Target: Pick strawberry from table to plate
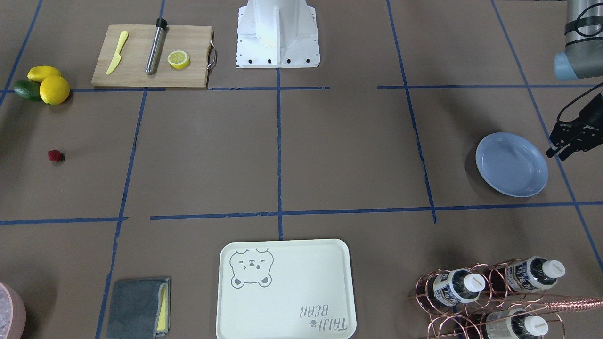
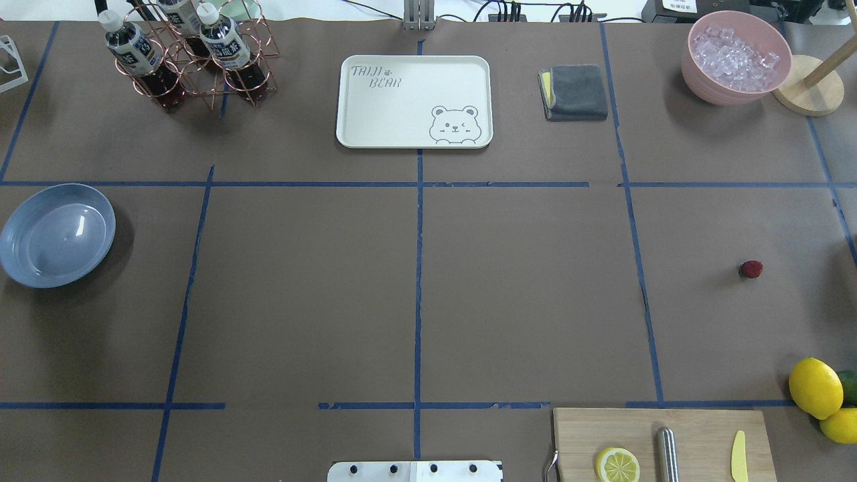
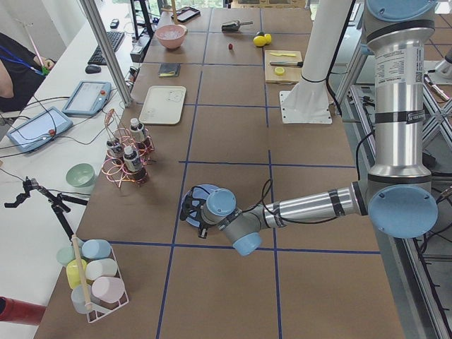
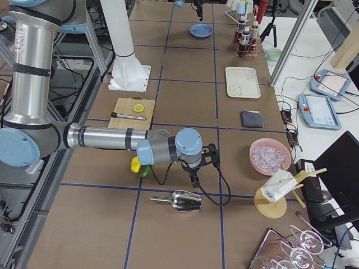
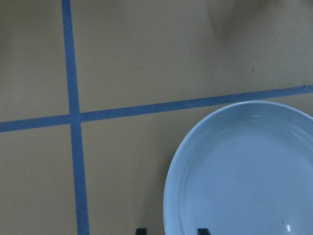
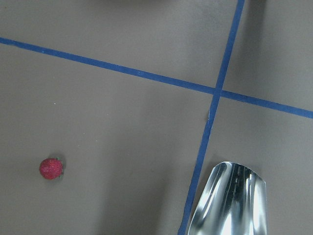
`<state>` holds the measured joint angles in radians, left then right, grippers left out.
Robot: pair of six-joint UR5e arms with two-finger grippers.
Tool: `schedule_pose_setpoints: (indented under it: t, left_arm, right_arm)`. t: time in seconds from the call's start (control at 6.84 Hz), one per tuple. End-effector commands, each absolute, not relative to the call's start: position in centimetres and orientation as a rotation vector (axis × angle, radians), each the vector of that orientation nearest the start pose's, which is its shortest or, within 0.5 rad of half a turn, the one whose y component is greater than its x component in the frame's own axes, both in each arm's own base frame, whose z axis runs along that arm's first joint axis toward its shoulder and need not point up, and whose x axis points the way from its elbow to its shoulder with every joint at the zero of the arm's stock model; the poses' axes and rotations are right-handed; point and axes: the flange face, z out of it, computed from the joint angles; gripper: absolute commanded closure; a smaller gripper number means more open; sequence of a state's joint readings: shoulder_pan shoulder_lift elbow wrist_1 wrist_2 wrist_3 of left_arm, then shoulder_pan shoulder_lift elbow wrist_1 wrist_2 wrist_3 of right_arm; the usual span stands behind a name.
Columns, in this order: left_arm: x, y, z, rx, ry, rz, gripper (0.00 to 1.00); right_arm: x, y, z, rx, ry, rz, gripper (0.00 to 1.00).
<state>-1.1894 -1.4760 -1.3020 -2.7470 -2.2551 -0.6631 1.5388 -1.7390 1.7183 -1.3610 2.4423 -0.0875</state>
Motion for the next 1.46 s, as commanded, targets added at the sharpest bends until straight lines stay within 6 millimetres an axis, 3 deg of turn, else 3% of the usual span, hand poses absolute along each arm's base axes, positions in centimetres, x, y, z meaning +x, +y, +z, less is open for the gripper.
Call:
schedule_pose_setpoints:
  t: [0.0,0.44,0.88,1.17,1.32]
  left_arm:
    - [10.8,-44.1,71.6,0.337,0.944,0.017,0.52]
    - [11.6,-44.0,72.4,0.328,0.945,0.033,0.52]
    - [14.0,-44.6,71.9,0.329,0.943,0.07,0.53]
    - [14.5,-45.1,71.4,0.335,0.946,0.076,1.0]
    - [14.6,-45.3,70.5,0.347,0.96,0.087,1.0]
  right_arm:
    - [4.4,-43.2,63.3,0.204,-0.864,-0.194,0.0]
    - [4.3,-43.3,63.2,0.205,-0.864,-0.196,0.0]
    - [4.4,-43.3,63.1,0.208,-0.864,-0.194,0.0]
    - [4.4,-43.3,63.0,0.209,-0.864,-0.195,0.0]
    - [4.4,-43.3,63.0,0.209,-0.864,-0.194,0.0]
